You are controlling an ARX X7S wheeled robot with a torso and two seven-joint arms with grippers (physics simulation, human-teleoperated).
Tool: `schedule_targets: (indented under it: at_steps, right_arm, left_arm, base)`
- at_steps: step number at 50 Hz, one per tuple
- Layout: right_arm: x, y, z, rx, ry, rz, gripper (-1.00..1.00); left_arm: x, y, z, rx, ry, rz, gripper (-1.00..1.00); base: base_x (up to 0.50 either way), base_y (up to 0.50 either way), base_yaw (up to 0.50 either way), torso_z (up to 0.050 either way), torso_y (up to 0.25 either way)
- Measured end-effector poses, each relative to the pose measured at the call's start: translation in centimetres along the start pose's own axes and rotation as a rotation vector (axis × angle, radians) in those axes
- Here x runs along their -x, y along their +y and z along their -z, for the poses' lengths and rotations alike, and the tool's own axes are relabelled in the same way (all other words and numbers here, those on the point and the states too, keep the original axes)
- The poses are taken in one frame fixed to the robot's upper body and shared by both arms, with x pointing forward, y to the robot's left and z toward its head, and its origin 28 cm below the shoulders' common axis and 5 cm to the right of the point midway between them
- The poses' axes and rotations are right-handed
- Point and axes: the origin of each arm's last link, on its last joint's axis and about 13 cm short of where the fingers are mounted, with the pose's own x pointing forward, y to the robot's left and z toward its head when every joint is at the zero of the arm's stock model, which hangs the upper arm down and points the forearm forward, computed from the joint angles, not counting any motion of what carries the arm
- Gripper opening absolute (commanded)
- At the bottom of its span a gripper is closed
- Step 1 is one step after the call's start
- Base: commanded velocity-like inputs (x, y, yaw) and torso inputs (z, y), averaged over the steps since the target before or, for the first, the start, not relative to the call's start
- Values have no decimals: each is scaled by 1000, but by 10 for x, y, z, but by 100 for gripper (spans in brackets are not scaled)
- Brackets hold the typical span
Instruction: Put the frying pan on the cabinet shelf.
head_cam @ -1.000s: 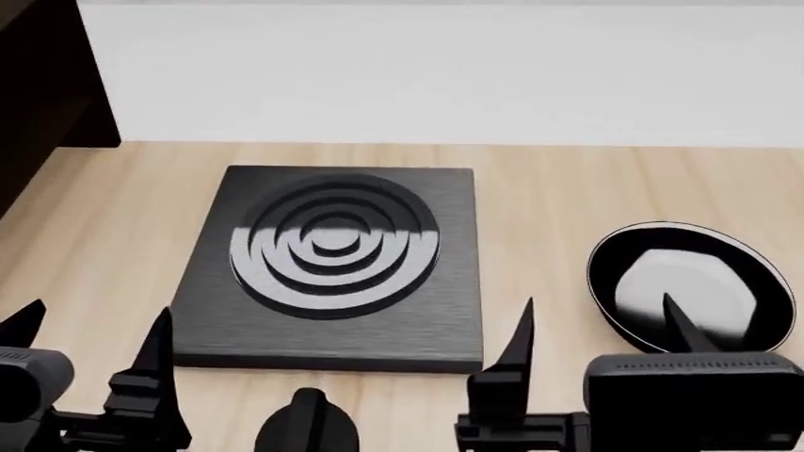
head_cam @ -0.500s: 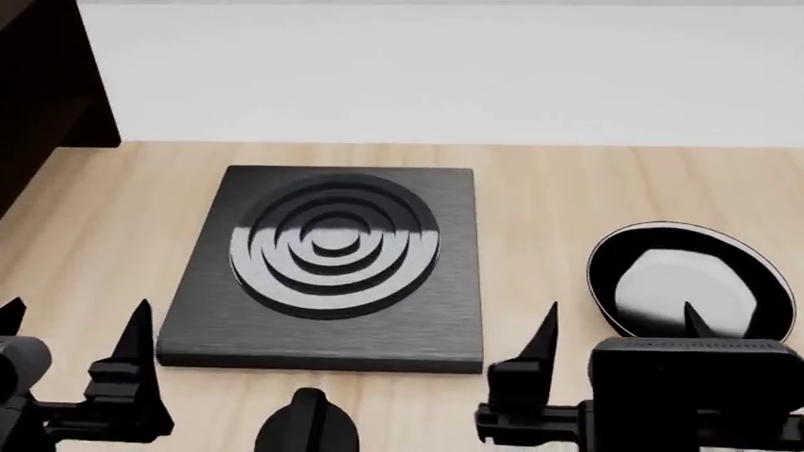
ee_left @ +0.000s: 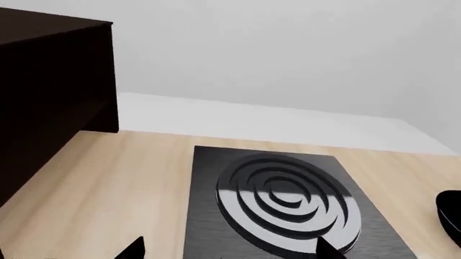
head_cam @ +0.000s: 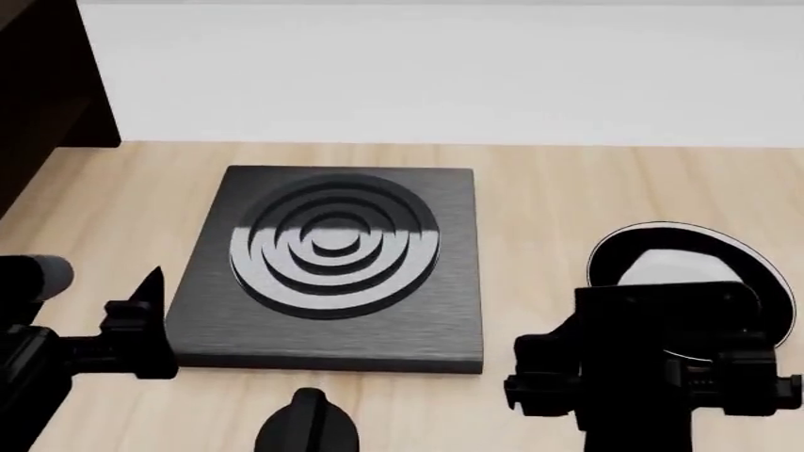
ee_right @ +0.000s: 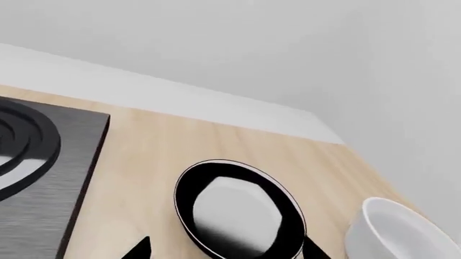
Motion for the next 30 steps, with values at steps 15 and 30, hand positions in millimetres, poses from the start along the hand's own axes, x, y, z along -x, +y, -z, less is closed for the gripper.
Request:
schedule_targets:
  at_steps: [15, 30]
  right_arm:
    - [-17, 8, 12, 8, 103, 46, 100]
    - [-25, 13, 33, -14, 185, 82, 100]
  left_arm:
    - [-5, 3, -1, 44, 27, 25, 100]
    - [-5, 3, -1, 60, 30, 35, 100]
  base:
    - [0, 0, 0, 0, 0]
    - [0, 0, 0, 0, 0]
